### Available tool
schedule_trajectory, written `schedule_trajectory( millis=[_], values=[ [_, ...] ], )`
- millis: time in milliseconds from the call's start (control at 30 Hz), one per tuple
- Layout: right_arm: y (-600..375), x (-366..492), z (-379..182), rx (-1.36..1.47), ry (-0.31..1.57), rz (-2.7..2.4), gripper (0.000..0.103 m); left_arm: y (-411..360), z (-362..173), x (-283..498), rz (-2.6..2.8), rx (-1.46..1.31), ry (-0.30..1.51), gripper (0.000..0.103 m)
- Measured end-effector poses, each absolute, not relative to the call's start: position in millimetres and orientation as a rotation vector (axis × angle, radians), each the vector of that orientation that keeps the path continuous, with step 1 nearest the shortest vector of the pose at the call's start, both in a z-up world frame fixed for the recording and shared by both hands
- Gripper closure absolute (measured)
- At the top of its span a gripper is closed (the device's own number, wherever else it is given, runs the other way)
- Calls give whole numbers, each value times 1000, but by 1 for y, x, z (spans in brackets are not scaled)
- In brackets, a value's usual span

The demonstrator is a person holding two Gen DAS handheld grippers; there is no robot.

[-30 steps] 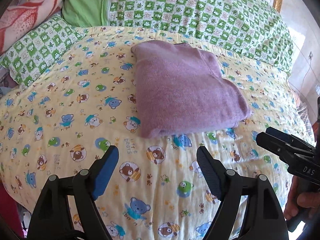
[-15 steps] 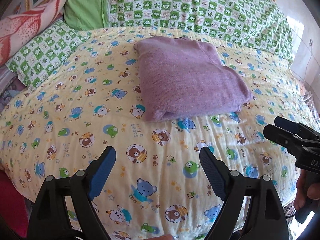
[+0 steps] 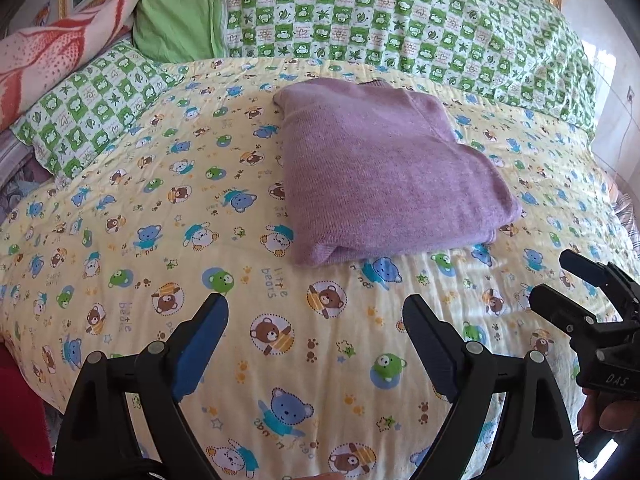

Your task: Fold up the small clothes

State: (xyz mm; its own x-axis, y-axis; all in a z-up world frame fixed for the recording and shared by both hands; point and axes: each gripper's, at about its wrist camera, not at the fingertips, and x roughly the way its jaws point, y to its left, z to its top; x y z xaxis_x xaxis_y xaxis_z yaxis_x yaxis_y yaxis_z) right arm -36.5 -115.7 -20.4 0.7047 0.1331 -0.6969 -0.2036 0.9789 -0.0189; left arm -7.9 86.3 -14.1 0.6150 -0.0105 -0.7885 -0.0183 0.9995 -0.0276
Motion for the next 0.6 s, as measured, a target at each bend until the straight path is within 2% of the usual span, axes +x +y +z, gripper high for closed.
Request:
schedule_trajectory(
  millis=[600],
  values=[
    [-113, -7, -34, -110, 772, 187, 10, 77, -20, 8, 79, 6, 897, 9]
  ],
)
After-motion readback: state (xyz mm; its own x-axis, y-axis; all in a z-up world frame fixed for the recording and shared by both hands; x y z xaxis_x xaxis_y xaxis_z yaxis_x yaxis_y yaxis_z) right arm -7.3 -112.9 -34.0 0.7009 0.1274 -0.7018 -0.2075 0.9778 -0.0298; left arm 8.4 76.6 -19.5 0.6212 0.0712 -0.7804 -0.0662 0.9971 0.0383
